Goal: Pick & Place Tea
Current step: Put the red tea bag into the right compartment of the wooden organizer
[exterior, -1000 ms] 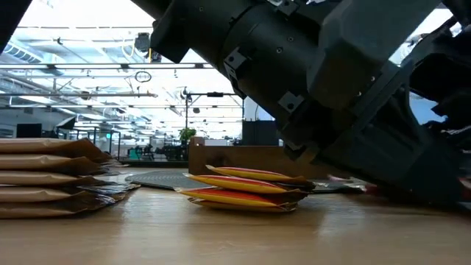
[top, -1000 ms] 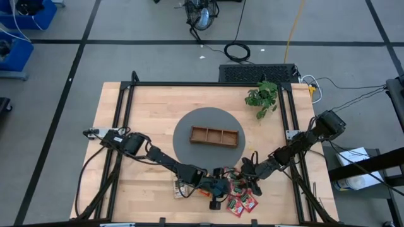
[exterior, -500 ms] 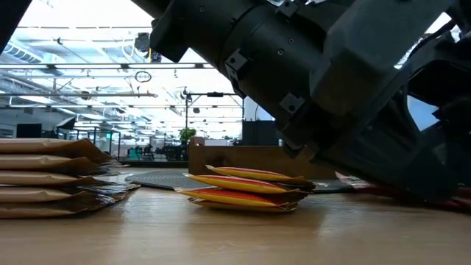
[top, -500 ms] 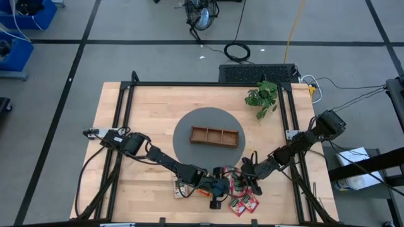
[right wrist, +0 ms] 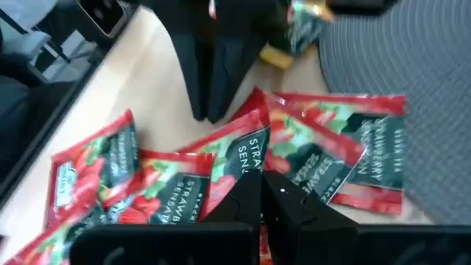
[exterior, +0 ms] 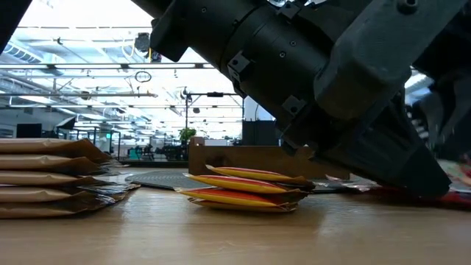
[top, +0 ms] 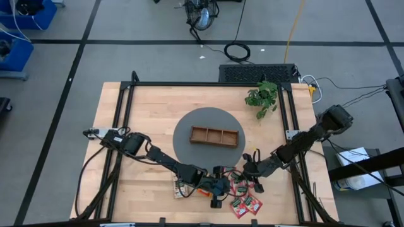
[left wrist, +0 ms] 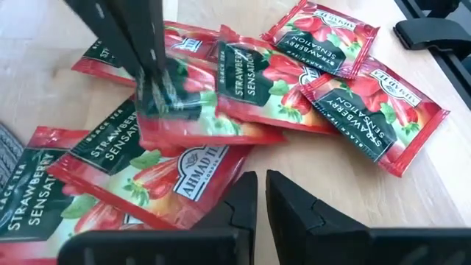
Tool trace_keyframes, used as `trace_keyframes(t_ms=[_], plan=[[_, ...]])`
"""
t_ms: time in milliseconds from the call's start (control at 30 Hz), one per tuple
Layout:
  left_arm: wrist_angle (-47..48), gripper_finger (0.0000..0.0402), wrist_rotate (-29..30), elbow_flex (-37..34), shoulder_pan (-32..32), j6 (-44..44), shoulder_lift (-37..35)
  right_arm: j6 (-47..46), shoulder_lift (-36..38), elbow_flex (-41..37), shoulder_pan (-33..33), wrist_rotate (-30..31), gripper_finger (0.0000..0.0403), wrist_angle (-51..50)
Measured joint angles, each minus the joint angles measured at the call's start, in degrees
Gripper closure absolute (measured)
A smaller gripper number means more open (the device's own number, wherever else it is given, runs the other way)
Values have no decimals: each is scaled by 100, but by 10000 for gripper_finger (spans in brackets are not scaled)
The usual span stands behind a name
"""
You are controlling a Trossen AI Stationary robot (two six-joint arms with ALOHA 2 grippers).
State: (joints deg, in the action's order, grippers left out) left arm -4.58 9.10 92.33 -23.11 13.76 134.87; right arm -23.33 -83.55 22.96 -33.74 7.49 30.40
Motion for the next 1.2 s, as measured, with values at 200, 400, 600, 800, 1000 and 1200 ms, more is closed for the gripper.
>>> trace_keyframes(t_ms=[200,400,600,800,1000,1200], plan=[[2,366,0,0,0,-68,0,261,865,8,0,185,403,-669],[62,367,142,0,-19,-363,-74,658,1703,516,33,902,403,-2312],[425,366,500,-9,-158,-942,-369,1189,2336,1058,259,1376,403,-3391],[1115,367,995,-4,-369,-1630,-1211,1924,2717,1242,943,1331,403,-3536],[1659,366,1766,2,-686,-1665,-1944,2471,2696,1549,1976,763,403,-3943],[2209,366,2665,-94,-1030,-1811,-1973,3083,2236,1613,3038,301,403,-3994]])
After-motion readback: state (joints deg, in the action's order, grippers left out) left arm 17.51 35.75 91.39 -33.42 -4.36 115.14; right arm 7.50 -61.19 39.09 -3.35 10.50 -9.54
